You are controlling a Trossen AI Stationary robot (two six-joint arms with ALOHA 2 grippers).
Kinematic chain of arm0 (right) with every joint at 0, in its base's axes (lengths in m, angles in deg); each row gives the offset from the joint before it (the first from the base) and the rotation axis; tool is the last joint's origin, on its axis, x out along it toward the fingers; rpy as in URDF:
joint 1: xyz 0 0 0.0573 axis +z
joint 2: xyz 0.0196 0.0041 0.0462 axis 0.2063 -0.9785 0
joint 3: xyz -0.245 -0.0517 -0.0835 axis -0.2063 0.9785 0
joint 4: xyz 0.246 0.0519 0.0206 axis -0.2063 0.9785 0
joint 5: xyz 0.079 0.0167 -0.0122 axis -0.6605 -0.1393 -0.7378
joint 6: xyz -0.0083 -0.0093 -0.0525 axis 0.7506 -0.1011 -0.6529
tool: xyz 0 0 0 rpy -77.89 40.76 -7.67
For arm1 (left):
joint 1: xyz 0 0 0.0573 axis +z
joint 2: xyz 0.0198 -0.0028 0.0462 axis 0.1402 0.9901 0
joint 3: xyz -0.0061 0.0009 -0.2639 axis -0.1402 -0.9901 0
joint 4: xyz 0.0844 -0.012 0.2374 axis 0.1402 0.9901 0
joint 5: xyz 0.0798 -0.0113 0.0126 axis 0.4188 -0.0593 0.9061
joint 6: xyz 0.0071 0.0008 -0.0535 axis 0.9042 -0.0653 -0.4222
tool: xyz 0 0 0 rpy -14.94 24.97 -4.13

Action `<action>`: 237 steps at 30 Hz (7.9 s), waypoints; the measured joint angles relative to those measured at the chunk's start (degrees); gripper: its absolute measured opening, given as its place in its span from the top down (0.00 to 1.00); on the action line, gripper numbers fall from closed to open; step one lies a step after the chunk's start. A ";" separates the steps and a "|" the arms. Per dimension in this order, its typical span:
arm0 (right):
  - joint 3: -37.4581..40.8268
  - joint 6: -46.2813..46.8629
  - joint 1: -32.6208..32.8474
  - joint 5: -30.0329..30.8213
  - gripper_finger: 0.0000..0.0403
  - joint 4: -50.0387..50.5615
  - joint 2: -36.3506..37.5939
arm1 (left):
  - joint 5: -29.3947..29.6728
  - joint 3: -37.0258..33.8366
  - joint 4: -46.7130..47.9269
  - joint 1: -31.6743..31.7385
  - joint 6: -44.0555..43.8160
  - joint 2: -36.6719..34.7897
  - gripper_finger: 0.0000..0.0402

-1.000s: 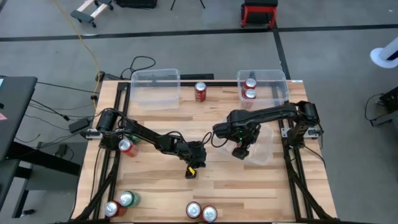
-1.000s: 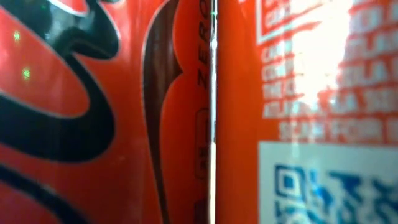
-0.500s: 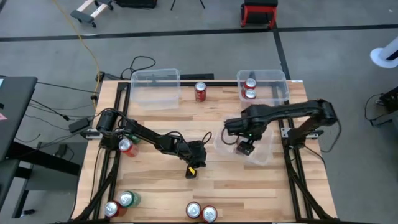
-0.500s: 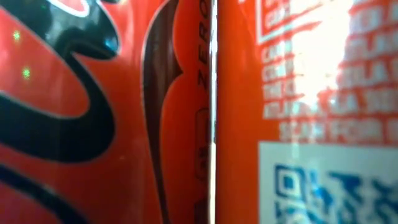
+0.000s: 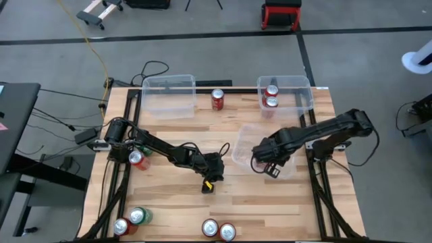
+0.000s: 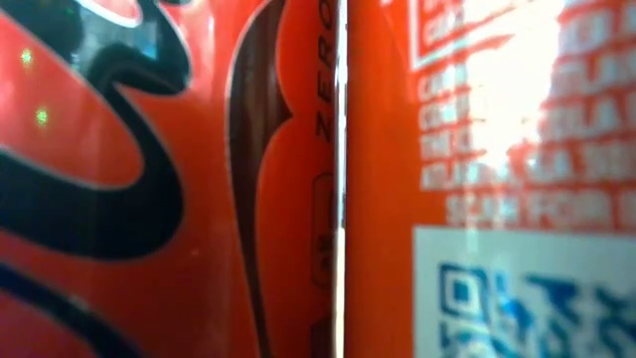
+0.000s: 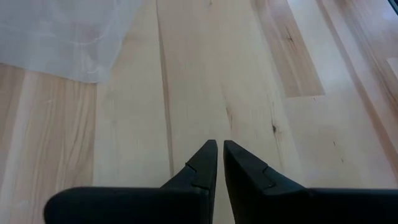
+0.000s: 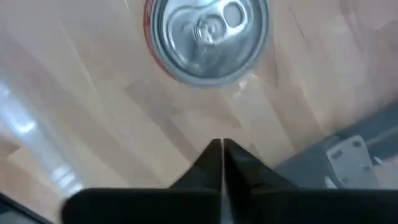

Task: Sort soda cans
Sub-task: Put the middle right red-white soda can into the bottom transparent bin, then move the bottom green soda can to the middle of the table

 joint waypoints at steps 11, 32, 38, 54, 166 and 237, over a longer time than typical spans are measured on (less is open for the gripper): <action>8.07 -4.32 -3.78 -3.25 0.99 -12.70 0.39 | 0.15 0.00 0.24 0.00 0.09 0.00 0.94; 11.47 -12.80 -10.29 -0.45 1.00 -28.10 -0.04 | 0.14 0.00 0.23 0.00 0.13 0.00 0.94; 11.45 -12.21 -11.62 3.16 1.00 -29.32 -0.09 | 0.13 0.00 0.26 0.00 0.13 0.00 0.94; 8.62 -2.92 -4.41 20.03 0.95 -21.92 8.94 | 8.21 0.00 0.77 -0.02 1.70 0.00 0.94; 8.39 29.10 35.14 66.97 0.48 -15.73 5.55 | 2.96 -0.32 69.07 -33.91 -72.18 -29.20 0.59; 8.41 27.95 36.63 65.46 0.48 -16.45 5.55 | -0.98 -4.14 71.48 -28.88 -81.31 -29.86 0.19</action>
